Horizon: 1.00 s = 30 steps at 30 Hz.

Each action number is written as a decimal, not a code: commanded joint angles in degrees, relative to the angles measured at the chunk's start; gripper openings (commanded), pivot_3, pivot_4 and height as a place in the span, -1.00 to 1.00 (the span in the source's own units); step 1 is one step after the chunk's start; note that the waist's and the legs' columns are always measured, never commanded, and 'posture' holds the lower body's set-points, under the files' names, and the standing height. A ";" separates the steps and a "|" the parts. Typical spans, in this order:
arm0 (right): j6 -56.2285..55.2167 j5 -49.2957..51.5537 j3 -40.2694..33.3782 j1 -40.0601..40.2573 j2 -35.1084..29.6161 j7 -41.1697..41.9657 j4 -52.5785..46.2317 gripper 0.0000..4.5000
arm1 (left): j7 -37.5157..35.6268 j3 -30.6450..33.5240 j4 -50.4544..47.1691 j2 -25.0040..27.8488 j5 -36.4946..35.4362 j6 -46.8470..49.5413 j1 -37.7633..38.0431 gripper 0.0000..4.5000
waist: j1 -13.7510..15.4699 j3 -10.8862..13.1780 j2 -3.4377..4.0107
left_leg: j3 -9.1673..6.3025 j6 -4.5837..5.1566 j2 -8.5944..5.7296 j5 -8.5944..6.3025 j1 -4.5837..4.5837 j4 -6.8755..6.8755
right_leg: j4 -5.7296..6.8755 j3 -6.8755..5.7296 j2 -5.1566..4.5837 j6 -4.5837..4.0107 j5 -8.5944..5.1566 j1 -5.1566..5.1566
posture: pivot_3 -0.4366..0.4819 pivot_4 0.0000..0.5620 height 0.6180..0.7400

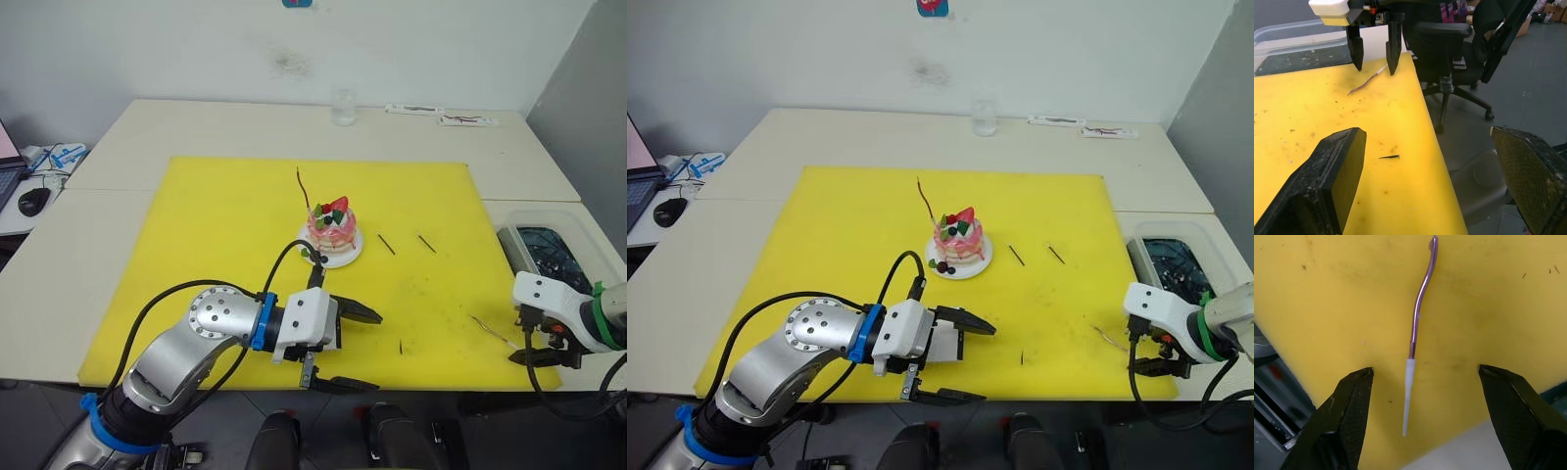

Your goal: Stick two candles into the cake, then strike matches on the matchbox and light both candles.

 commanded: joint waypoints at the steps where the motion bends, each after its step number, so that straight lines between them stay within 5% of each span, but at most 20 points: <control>1: 0.30 -0.74 1.38 -1.43 -0.07 0.96 0.06 0.40 | 0.37 0.19 -1.33 -0.71 -0.51 0.26 -0.94 1.00 | 0.01 0.00 0.00 | 0.00 0.00 0.00 0.00 0.00 0.00 | 0.00 0.00 0.00 0.00 0.00 0.00 | -0.05 -0.47 1.00; 10: 1.42 -0.73 2.87 -2.91 0.53 1.85 0.23 -0.98 | 0.47 0.11 -1.64 -0.50 -0.04 0.25 -0.33 1.00 | 0.01 0.00 0.00 | 0.00 0.00 0.00 0.00 0.00 0.00 | 0.00 0.00 0.00 0.00 0.00 0.00 | -0.05 -0.47 1.00; 16: 4.74 3.45 -1.64 -5.13 0.57 3.63 0.35 -1.00 | 1.81 2.56 -3.31 0.87 -1.11 1.39 2.06 1.00 | -0.02 0.00 0.02 | 0.00 0.00 0.00 0.00 0.01 0.00 | 0.02 0.00 0.00 0.00 0.00 0.00 | -0.05 -0.47 1.00; 20: 7.08 9.32 -8.98 -8.54 4.30 2.79 -0.95 -1.00 | 6.22 9.85 -3.34 0.79 -5.87 5.35 3.86 1.00 | -0.10 0.01 0.02 | 0.00 0.00 0.01 0.00 0.01 0.00 | 0.06 0.00 0.00 0.00 0.00 -0.02 | -0.05 -0.47 1.00; 25: 9.14 14.57 -14.67 -18.36 21.71 -8.90 -2.15 -1.00 | 12.15 18.26 -3.88 0.24 -10.29 8.96 6.24 1.00 | -0.40 0.01 0.01 | -0.02 0.01 0.06 0.00 0.08 0.03 | 0.07 -0.02 0.06 0.06 0.04 0.01 | -0.05 -0.47 1.00; 30: -6.77 9.03 -11.49 -23.90 45.30 -24.06 1.15 -1.00 | 18.59 24.01 -0.07 -1.29 -10.51 9.71 4.78 1.00 | -0.42 0.02 0.00 | -0.11 0.01 0.02 0.01 0.01 0.02 | 0.09 -0.02 0.08 0.22 0.15 0.01 | -0.05 -0.47 1.00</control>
